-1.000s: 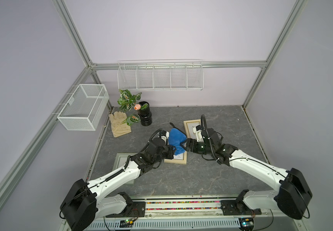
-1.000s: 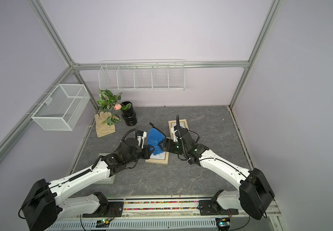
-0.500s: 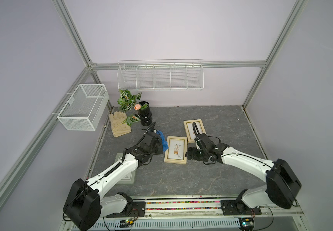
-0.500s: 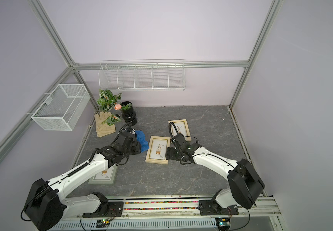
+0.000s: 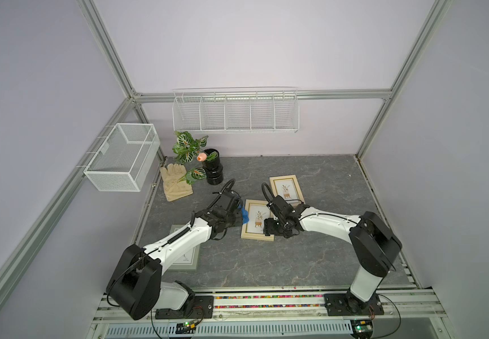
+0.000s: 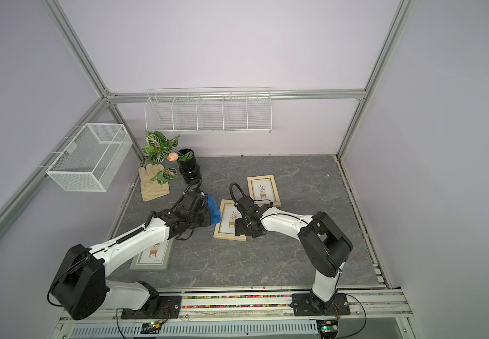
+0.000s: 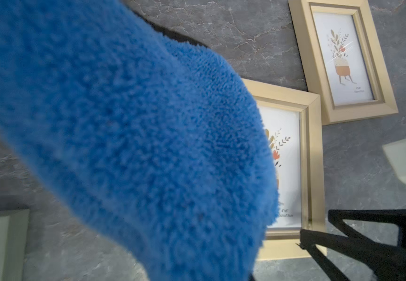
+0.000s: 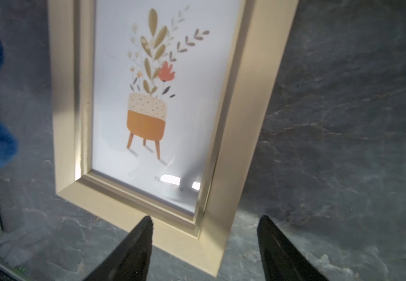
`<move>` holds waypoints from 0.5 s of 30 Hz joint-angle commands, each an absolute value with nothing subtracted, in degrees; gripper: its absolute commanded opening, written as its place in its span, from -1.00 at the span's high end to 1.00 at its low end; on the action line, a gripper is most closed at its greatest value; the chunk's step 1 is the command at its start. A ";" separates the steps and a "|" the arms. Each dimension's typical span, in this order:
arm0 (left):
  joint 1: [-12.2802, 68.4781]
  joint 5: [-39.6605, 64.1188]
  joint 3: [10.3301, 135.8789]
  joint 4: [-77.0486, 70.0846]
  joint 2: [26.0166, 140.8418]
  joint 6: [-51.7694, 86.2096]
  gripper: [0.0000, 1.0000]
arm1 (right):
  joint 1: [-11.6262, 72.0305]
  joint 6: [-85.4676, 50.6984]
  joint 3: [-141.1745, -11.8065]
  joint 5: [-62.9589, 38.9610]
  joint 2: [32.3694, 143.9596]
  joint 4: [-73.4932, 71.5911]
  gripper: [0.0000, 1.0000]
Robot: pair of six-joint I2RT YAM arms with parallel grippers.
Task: Wipe the picture frame with a cloth
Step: Wipe the dirt from the picture frame.
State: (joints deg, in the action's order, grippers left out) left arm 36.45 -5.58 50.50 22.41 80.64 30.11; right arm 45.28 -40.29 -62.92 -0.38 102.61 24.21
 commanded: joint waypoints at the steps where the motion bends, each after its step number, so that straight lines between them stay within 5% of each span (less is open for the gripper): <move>1: 36.21 -2.02 53.62 18.42 83.52 30.45 1.00 | 45.57 -39.66 -63.37 1.62 104.30 25.48 -0.28; 15: 36.33 9.59 60.68 9.28 101.72 34.73 1.00 | 46.57 -37.00 -61.81 5.03 104.39 24.46 0.27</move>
